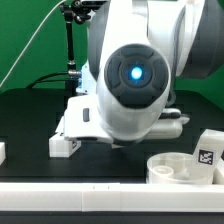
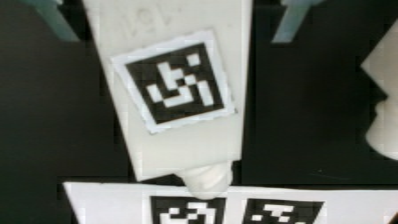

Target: Assemble stool

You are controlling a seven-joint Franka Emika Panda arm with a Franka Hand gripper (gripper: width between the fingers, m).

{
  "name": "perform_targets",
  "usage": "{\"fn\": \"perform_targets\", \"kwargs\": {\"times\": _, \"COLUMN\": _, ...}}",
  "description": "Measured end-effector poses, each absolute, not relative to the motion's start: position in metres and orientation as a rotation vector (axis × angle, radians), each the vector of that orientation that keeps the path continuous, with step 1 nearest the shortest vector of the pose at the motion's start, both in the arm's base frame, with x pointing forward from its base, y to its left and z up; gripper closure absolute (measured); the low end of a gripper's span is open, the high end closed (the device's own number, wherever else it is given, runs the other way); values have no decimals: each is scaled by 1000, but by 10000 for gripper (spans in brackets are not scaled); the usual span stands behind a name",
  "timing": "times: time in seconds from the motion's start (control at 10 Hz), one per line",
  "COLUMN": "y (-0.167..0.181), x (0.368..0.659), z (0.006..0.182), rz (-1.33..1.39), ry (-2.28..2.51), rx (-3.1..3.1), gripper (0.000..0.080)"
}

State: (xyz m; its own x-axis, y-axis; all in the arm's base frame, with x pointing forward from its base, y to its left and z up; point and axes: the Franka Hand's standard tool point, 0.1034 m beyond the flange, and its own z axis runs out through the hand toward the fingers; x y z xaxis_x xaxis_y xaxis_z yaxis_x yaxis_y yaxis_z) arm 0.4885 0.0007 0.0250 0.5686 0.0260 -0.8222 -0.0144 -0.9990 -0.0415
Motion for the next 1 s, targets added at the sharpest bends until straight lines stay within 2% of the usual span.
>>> {"fn": "perform_targets", "kwargs": {"times": 0.3, "y": 14, "x": 503, "z": 60, "rz": 1425, "ry": -45, "rx": -2748, "gripper": 473}}
{"fn": "perform_targets", "kwargs": {"times": 0.5, "y": 12, "x": 504, "z": 53, "rz": 1376, "ry": -40, "rx": -2773, "gripper": 473}}
{"fn": "perform_targets", "kwargs": {"times": 0.7, "y": 12, "x": 523, "z": 51, "rz": 1155, "ry": -43, "rx": -2879, "gripper": 473}}
{"fn": "perform_targets", "kwargs": {"times": 0.8, "y": 12, "x": 520, "z": 63, "rz": 1120, "ry": -29, "rx": -2889, "gripper": 473}}
{"fn": "perform_targets", "kwargs": {"times": 1.0, "y": 17, "x": 538, "z": 76, "rz": 881, "ry": 83, "rx": -2919, "gripper": 473}}
